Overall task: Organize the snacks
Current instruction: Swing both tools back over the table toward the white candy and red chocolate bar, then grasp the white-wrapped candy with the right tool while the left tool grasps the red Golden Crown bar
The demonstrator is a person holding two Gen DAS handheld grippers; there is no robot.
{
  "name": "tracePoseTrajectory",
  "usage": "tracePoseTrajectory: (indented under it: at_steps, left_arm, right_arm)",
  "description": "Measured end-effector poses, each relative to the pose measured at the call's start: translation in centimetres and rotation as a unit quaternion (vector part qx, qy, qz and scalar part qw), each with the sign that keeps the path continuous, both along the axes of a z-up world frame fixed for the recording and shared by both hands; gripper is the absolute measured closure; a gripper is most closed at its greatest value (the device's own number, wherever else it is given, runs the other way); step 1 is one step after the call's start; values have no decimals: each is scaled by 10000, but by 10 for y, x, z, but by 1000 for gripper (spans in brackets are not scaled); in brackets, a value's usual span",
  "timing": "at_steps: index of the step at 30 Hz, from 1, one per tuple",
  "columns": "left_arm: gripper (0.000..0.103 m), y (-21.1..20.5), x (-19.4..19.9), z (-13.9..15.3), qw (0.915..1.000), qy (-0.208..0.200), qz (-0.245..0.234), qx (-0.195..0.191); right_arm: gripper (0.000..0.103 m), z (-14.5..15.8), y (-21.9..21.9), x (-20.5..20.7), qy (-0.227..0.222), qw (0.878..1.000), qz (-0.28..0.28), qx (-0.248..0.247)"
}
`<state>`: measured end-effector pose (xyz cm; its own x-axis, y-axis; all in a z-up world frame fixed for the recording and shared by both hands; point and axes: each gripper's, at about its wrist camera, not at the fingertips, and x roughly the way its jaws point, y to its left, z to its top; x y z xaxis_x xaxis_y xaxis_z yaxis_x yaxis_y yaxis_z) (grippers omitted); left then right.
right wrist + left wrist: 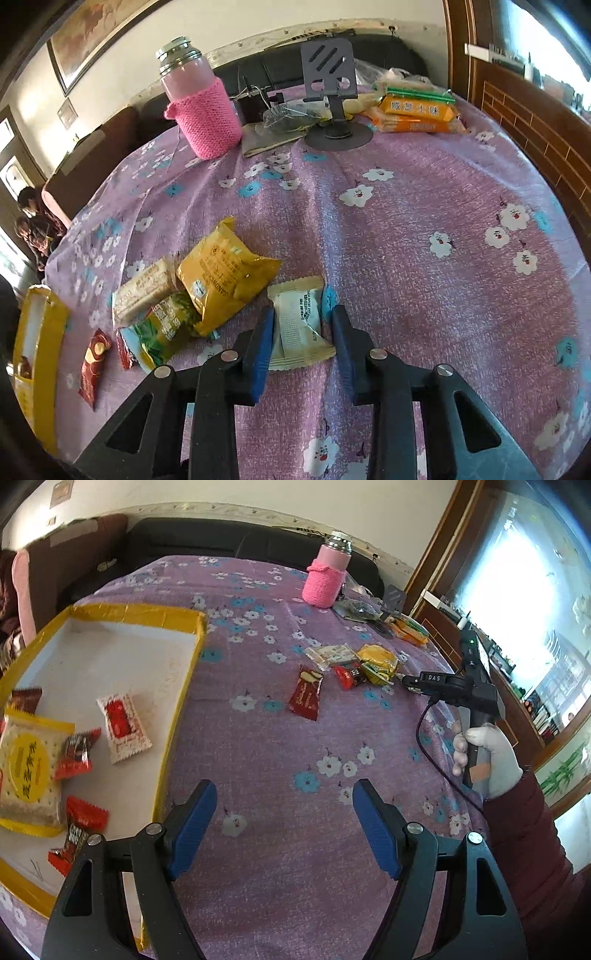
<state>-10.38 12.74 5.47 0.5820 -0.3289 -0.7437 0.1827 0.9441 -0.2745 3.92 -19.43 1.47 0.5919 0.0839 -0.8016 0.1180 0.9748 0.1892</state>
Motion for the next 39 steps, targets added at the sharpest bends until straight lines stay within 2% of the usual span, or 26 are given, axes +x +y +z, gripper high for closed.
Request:
tracePoseTrajectory:
  at_steps: [4, 9, 12, 15, 22, 26, 29, 30, 31, 35, 37, 39]
  left_arm:
    - [27, -14, 13, 6, 9996, -40, -127, 242]
    - [27, -33, 53, -1, 9987, 126, -264, 408]
    - [27, -47, 85, -15, 9977, 300, -321, 524]
    - [27, -61, 110, -31, 9959, 428, -308, 739]
    - [27, -93, 138, -47, 9857, 282, -515, 1580]
    - [28, -95, 150, -51, 9849, 197, -566, 1622]
    - [56, -91, 152, -48, 9864, 131, -431, 1581]
    - [75, -89, 151, -46, 9866, 122, -431, 1567]
    - [79, -86, 150, -45, 9872, 140, -434, 1531]
    - [79, -85, 143, -46, 9866, 80, -455, 1568]
    - [79, -88, 137, -47, 9850, 30, -503, 1649]
    - [79, -87, 135, -46, 9858, 38, -511, 1598]
  right_arm:
    - [72, 8, 4, -17, -63, 9997, 7, 225]
    - [71, 25, 22, -46, -244, 9895, 480, 1345]
    - [71, 30, 43, -55, -393, 9854, 791, 1458]
    - [71, 31, 53, -56, -502, 9861, 926, 1285]
    - [71, 25, 31, -53, -446, 9824, 839, 1607]
    - [71, 21, 25, -52, -385, 9811, 797, 1722]
    - [71, 19, 26, -52, -359, 9817, 808, 1689]
    - [71, 19, 27, -52, -347, 9821, 813, 1662]
    - [71, 18, 28, -52, -337, 9825, 821, 1635]
    - [64, 15, 36, -51, -191, 9852, 1008, 1372]
    - [47, 11, 45, -50, -31, 9854, 1200, 1208]
    - [46, 8, 59, -52, 71, 9875, 1375, 765]
